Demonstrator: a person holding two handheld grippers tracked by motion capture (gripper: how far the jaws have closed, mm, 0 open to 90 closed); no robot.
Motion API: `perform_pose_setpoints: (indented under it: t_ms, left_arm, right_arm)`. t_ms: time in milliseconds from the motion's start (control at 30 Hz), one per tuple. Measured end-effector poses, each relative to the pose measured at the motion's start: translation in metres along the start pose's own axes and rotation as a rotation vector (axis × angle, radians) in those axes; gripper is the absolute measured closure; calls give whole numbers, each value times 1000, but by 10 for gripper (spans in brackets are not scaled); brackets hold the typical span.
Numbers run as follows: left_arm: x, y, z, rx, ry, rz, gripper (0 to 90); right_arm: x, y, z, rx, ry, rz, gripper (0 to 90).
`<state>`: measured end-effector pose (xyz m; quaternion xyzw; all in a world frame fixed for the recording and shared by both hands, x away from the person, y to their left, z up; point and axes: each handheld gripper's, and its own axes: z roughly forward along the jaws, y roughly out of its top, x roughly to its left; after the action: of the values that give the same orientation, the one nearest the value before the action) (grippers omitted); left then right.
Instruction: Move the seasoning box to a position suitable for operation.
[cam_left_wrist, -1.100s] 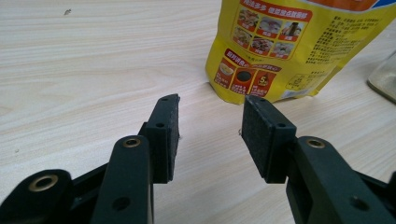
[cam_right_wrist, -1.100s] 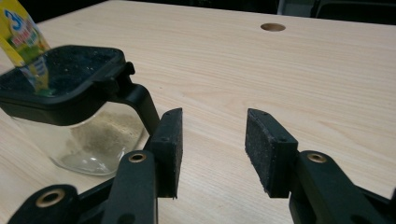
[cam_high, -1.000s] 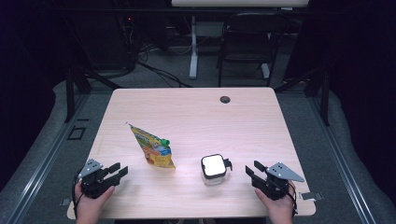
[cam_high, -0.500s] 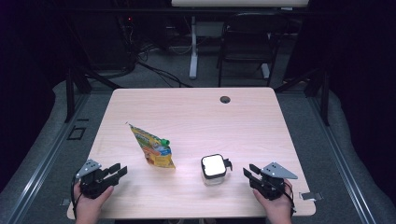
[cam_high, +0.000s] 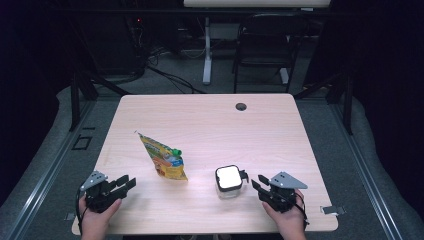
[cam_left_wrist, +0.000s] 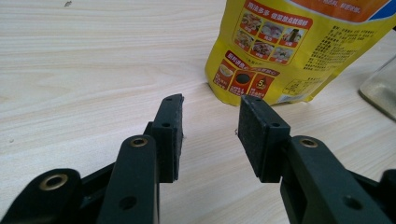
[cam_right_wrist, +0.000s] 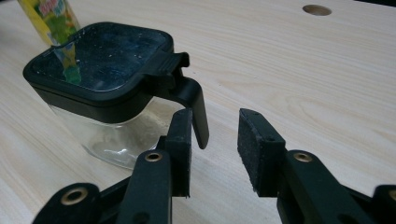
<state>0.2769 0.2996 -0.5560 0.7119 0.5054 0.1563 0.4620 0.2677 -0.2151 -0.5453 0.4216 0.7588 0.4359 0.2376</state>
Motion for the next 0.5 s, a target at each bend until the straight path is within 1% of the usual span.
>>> perform_pose_setpoints:
  t_ms: [33, 67, 100, 133, 167, 233, 300, 333, 367, 400, 433, 467, 500]
  left_arm:
    - [0, 0, 0, 3, 2, 1, 604]
    - [0, 0, 0, 3, 1, 0, 603]
    - [0, 0, -1, -2, 2, -2, 603]
    - [0, 0, -1, -2, 2, -2, 603]
    - [1, 0, -2, -11, 1, -6, 603]
    - [1, 0, -2, -6, 3, -7, 603]
    - [3, 0, -3, -8, 3, -10, 606]
    - [3, 0, -3, -9, 3, -16, 607]
    - [3, 0, -3, -9, 3, -16, 609]
    - [4, 0, -4, -10, 3, -17, 609]
    - [4, 0, -4, -11, 1, -18, 609]
    - [4, 0, -4, -11, 0, -18, 610]
    - [5, 0, -4, -10, 1, -19, 611]
  right_arm:
    - [1, 3, 2, 22, -3, -25, 649]
    - [2, 5, 5, 42, 2, -26, 645]
    - [3, 6, 12, 82, 20, -29, 638]
    - [3, 6, 12, 82, 20, -29, 638]
    - [6, 6, 20, 106, 15, -55, 636]
    - [8, 6, 24, 107, 13, -65, 636]
    - [12, 7, 29, 98, -8, -82, 644]
    - [15, 7, 34, 100, -39, -94, 658]
    - [15, 7, 34, 100, -39, -94, 658]
    - [16, 7, 35, 94, -54, -98, 670]
    - [17, 6, 36, 77, -73, -91, 690]
    - [17, 5, 35, 71, -82, -86, 702]
    - [18, 3, 36, 52, -89, -74, 728]
